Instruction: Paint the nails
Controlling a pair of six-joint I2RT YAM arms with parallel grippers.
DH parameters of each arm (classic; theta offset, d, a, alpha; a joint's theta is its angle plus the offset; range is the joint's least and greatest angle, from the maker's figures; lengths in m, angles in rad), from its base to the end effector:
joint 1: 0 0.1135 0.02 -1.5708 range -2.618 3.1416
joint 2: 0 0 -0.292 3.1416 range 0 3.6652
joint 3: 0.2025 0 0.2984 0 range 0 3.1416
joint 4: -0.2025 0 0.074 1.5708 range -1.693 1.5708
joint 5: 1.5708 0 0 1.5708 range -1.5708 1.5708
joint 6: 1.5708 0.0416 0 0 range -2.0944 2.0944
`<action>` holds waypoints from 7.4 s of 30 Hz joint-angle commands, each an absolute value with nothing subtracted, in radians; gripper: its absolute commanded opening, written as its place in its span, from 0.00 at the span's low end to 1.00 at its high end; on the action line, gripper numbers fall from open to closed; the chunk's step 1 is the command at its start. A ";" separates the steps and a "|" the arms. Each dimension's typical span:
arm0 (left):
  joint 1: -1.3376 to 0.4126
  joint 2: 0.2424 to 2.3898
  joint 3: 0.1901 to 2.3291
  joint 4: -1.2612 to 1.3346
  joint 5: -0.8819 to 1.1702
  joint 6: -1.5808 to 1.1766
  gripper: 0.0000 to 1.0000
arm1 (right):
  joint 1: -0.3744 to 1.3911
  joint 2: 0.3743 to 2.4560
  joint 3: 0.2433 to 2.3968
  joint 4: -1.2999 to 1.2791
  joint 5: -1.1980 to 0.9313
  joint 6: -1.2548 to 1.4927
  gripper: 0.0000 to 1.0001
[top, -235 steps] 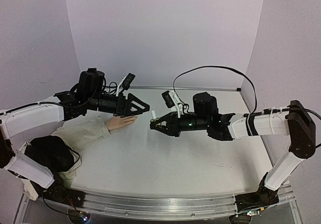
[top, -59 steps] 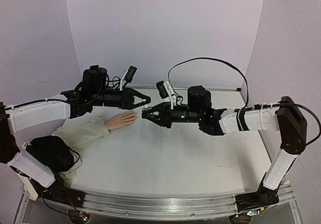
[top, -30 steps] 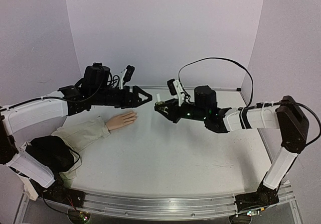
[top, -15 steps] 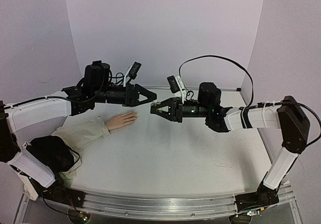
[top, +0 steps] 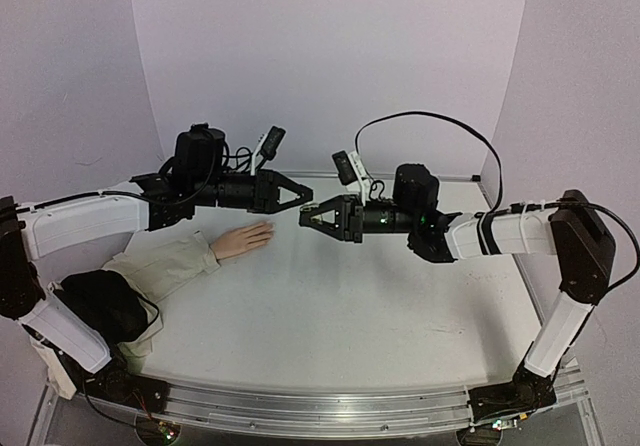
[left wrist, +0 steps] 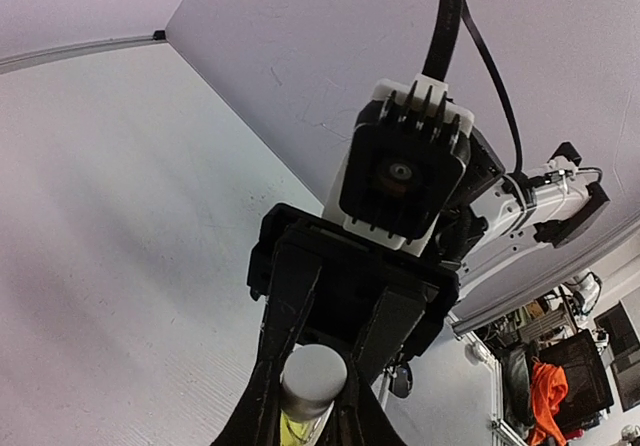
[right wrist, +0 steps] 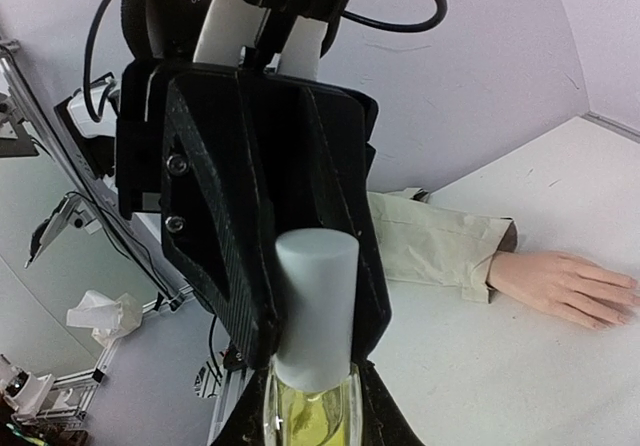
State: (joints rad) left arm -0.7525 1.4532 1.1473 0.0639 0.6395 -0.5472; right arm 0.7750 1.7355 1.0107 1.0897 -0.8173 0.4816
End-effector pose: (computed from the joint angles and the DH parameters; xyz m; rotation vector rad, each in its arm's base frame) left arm 0.2654 -0.2825 0.3470 0.7093 1.9053 -1.4514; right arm 0.2804 0.3171 0.2892 -0.9759 1.1397 1.5293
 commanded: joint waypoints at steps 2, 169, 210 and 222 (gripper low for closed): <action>-0.761 1.434 1.143 0.101 0.551 -0.561 0.01 | 0.790 1.688 1.015 1.032 -0.555 0.304 0.00; -0.749 1.394 1.138 0.103 0.641 -0.552 0.34 | 0.815 1.700 1.040 1.088 -0.816 0.367 0.00; -0.730 1.411 1.119 0.063 0.673 -0.553 0.75 | 0.861 1.624 0.954 0.905 -0.487 0.099 0.00; -0.732 1.434 1.151 -0.037 0.635 -0.526 0.53 | 0.861 1.631 0.977 0.903 -0.515 0.117 0.00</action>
